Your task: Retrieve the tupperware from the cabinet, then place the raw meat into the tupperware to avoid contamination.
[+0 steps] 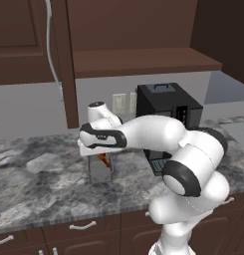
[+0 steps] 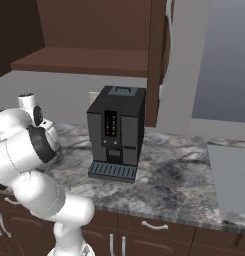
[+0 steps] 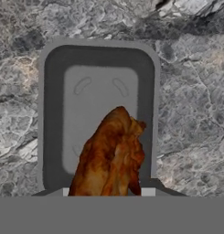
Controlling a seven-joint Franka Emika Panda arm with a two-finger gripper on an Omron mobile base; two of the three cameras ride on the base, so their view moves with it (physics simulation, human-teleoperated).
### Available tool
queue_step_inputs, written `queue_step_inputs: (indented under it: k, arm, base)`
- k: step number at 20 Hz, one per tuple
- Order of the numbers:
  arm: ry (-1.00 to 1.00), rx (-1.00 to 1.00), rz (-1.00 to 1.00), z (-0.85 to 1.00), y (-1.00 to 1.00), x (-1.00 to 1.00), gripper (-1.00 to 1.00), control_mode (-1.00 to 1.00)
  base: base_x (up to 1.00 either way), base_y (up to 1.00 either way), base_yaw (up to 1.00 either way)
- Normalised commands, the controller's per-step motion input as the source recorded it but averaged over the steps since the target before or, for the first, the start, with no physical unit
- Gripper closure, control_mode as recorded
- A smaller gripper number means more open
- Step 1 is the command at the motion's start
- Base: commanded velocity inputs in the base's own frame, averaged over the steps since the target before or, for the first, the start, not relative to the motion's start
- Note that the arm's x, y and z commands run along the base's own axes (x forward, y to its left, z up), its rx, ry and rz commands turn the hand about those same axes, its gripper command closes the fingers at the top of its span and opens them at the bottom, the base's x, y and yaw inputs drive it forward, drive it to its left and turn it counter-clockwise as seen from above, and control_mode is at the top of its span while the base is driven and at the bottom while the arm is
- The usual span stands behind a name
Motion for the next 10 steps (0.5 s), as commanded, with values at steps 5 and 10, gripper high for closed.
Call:
queue_step_inputs:
  k: [5, 10]
  arm:
    - [0.02, 0.00, -0.07, -0.11, 0.00, 0.25, 1.00, -1.00]
    - [0.01, 0.00, -0.05, -0.15, 0.00, 0.16, 1.00, -1.00]
  base:
    - [0.00, 0.00, 0.00]
    - [0.00, 0.00, 0.00]
